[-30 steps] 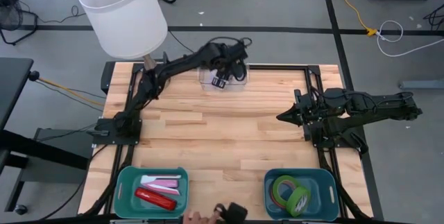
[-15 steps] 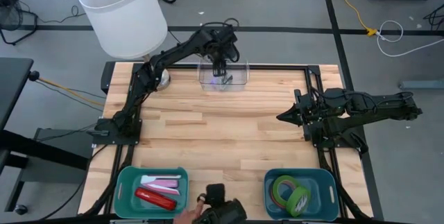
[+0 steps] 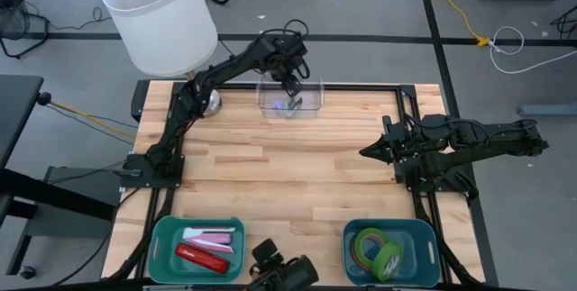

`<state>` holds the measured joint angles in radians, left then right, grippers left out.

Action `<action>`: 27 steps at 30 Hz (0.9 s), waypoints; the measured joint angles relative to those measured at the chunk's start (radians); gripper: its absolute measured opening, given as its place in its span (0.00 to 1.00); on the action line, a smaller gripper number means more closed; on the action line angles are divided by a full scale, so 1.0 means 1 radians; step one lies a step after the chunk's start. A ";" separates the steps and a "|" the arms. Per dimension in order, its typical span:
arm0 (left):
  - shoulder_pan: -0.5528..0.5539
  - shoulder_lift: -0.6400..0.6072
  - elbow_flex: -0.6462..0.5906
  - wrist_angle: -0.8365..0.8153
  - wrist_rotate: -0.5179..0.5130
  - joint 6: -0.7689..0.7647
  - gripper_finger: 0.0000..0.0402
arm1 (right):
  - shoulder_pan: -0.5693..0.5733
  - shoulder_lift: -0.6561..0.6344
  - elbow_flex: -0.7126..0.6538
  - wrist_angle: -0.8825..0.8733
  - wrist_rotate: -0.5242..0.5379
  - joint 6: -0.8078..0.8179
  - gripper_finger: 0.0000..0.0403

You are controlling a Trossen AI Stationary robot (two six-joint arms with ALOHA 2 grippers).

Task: Pick and place Stapler, Stapler remover, tape
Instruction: Put the light blue staple remover into the transparent bin

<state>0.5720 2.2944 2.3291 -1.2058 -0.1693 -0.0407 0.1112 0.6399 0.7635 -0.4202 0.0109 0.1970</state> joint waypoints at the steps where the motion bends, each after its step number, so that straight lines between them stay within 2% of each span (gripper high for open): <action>1: 0.001 0.000 0.000 -0.004 0.000 -0.020 0.41 | 0.000 0.000 0.000 0.000 0.000 0.000 0.00; 23: 0.013 0.060 -0.014 -0.046 0.014 -0.072 0.41 | 0.000 0.000 0.000 0.001 -0.001 0.003 0.00; 27: 0.013 0.060 -0.014 -0.052 0.012 -0.098 0.44 | 0.000 0.000 0.000 0.001 -0.001 0.003 0.00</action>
<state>0.5854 2.3547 2.3150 -1.2575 -0.1574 -0.1385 0.1108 0.6403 0.7635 -0.4191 0.0097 0.2003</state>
